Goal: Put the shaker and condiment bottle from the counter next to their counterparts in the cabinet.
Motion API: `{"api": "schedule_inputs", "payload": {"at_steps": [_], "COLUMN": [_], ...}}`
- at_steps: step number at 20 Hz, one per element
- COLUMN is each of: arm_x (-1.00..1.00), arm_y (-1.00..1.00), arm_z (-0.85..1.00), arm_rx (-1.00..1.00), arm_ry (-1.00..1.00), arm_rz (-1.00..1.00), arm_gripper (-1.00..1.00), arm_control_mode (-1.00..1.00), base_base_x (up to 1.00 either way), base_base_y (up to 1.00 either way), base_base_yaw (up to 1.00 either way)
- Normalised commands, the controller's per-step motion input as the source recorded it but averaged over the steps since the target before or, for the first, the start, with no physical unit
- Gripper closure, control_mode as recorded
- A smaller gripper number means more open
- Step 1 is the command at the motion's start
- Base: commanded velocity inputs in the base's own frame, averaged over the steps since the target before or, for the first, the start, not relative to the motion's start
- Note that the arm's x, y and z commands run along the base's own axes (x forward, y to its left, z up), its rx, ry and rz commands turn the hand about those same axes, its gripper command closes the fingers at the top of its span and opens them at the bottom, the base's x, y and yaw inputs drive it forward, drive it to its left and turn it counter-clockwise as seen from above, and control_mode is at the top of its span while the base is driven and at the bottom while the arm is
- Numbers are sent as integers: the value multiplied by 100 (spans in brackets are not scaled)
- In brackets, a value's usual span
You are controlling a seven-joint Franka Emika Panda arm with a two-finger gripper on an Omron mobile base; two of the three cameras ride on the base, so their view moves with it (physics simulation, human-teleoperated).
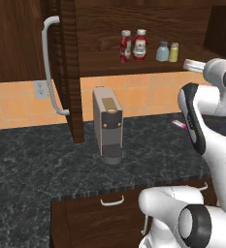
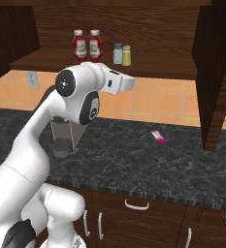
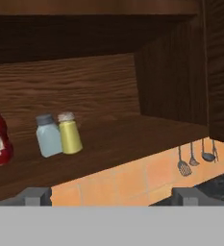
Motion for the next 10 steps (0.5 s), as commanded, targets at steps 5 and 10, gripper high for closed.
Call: {"api": "schedule_inputs", "payload": {"at_steps": [5, 10], "arm_x": [-100, -100], "arm_y": [0, 0], "arm_z": [1, 2], "arm_rx": [0, 0], "arm_ry": [-24, -25], "arm_rz": [0, 0], "arm_gripper": [-100, -100], "arm_control_mode": [-100, -100], "base_base_x": [0, 0], "base_base_y": [0, 0], "base_base_yaw": [0, 0]}}
